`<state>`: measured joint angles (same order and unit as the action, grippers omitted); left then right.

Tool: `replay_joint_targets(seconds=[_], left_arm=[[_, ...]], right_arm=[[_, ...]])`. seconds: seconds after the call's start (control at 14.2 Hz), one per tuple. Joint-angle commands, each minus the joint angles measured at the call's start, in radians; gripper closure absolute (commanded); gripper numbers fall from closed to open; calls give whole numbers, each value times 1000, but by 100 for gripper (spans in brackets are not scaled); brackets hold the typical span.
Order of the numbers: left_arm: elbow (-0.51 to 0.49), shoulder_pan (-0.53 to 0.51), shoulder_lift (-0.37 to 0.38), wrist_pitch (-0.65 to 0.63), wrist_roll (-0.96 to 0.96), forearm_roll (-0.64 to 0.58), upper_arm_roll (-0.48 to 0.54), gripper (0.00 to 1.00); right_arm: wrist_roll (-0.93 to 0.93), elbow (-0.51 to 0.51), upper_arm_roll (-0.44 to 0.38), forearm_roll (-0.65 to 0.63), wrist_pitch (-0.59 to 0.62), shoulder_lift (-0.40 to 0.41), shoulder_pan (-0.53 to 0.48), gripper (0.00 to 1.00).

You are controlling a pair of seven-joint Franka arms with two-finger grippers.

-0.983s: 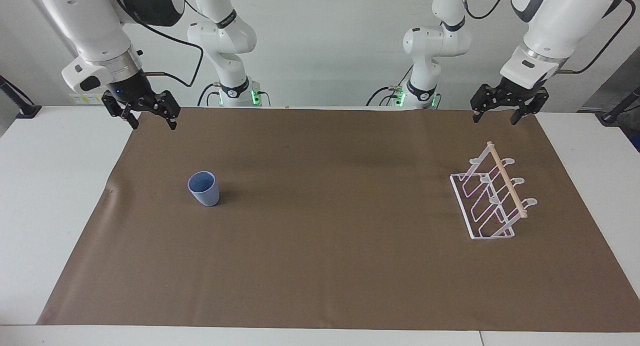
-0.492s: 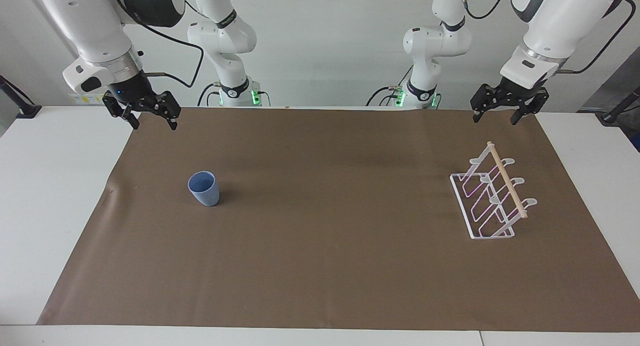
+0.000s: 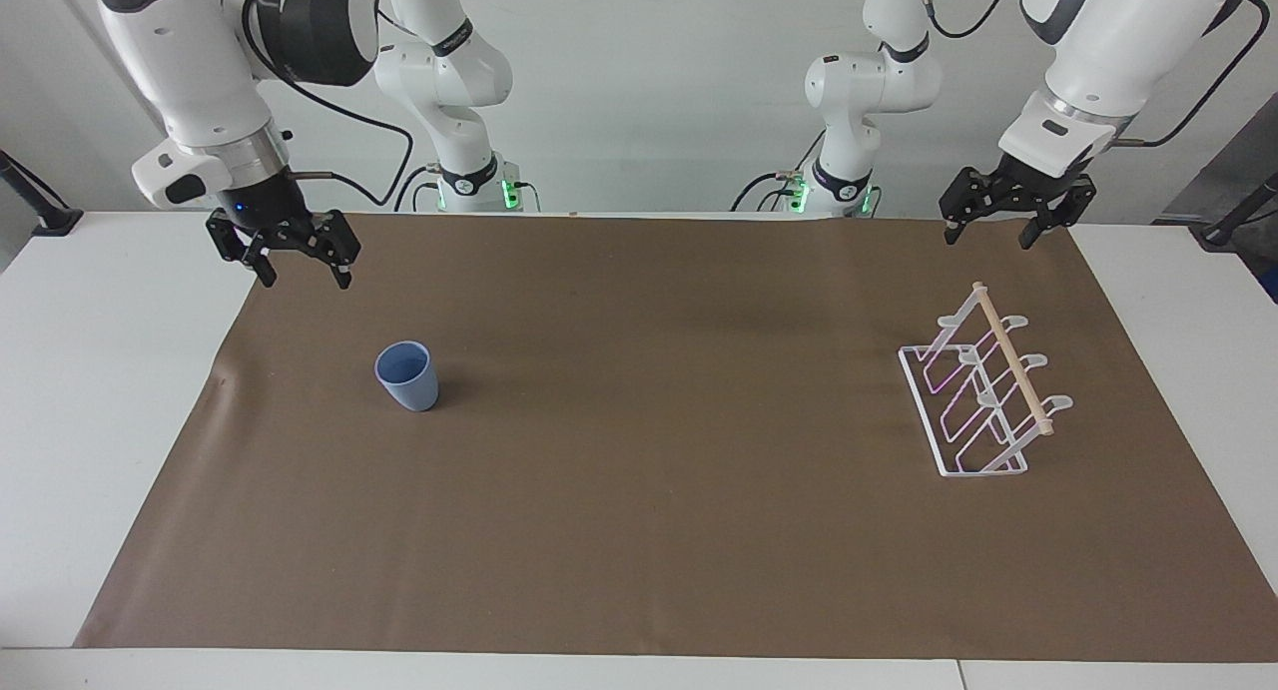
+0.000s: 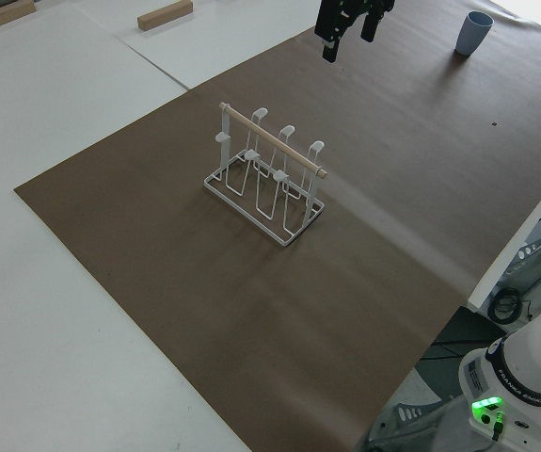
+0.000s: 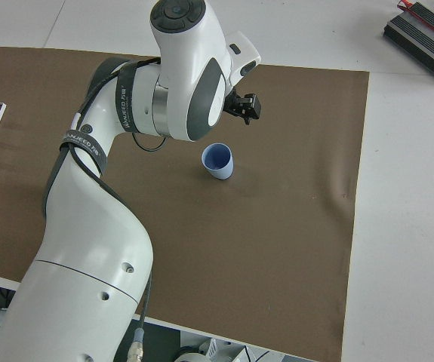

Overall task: Hang cup on cup holder
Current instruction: 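Move the right gripper down to the blue cup's rim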

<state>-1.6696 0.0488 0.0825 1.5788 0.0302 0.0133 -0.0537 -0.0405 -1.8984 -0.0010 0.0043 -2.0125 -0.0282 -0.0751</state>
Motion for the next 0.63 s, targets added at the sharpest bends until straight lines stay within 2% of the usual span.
replay_joint_targets(seconds=[0.0, 0.21, 0.56], left_arm=[[-35, 0, 31, 10, 10, 13, 6, 0], [-35, 0, 31, 10, 11, 13, 6, 0], [-35, 0, 31, 10, 10, 13, 6, 0]], right_arm=[[-10, -89, 3, 14, -104, 10, 0, 0], [-10, -142, 3, 14, -161, 62, 1, 0], [-9, -263, 3, 14, -330, 86, 3, 0]])
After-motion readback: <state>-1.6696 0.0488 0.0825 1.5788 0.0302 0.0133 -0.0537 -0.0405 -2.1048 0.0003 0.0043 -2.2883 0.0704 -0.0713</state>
